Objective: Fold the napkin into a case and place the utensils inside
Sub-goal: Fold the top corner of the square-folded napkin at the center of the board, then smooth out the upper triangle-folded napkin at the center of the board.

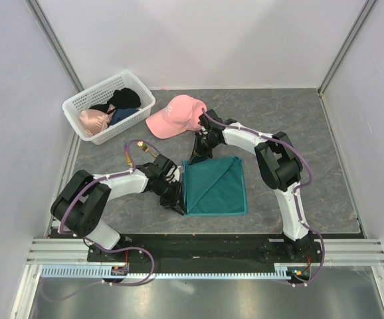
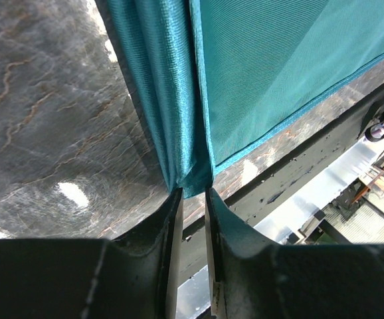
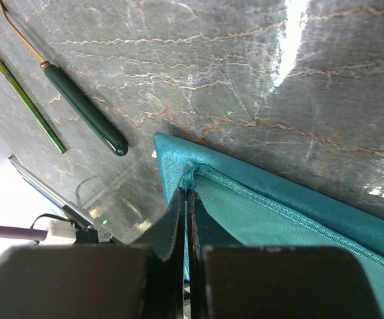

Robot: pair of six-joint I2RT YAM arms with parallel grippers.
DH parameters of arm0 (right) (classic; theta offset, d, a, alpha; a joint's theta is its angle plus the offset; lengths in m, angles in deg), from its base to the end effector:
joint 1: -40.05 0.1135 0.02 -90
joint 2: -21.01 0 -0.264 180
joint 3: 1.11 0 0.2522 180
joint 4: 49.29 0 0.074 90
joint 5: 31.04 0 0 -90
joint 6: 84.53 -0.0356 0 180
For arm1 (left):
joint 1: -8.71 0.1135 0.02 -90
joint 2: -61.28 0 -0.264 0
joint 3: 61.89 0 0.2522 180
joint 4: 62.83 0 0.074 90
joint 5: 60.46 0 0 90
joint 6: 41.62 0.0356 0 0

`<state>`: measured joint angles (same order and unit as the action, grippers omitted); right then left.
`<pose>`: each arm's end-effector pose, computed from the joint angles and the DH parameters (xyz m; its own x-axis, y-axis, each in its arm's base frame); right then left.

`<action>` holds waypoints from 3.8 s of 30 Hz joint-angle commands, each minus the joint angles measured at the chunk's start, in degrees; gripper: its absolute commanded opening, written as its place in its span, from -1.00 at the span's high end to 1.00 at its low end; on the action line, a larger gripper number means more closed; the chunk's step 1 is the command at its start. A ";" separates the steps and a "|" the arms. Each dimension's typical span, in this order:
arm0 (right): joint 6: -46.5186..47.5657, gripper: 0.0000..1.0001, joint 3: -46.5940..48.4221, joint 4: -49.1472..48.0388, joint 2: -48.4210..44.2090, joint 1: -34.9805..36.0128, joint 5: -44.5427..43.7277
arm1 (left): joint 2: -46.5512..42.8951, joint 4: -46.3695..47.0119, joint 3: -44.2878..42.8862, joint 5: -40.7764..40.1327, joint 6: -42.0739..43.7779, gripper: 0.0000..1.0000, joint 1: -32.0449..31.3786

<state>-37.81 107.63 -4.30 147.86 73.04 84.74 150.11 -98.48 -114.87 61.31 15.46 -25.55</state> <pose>0.3824 0.2667 0.1518 -0.9938 0.0908 -0.0635 0.0357 0.8048 0.5925 0.1978 -0.1574 0.1309 -0.9931 0.1174 0.0050 0.0917 0.8010 -0.5916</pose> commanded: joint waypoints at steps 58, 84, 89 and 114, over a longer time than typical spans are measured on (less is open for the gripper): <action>18.42 1.00 -16.23 6.66 -14.96 -18.05 -10.93 | 5.21 -7.20 -16.50 6.99 5.42 0.37 5.43; 18.32 0.84 -13.68 6.48 -13.12 -17.79 -11.61 | 7.84 -8.87 -11.14 3.92 11.21 0.40 2.88; 19.65 0.86 -15.61 7.54 -15.75 -17.79 -12.33 | 6.97 -10.63 -11.58 2.25 12.27 0.41 2.88; 17.45 0.81 -16.93 5.42 -17.59 -17.35 -9.43 | 7.40 -2.11 -3.67 2.60 6.65 0.39 2.27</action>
<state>-20.26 91.17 2.19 131.46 55.60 75.47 156.95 -105.10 -120.81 65.44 24.16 -22.62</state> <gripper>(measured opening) 0.097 0.306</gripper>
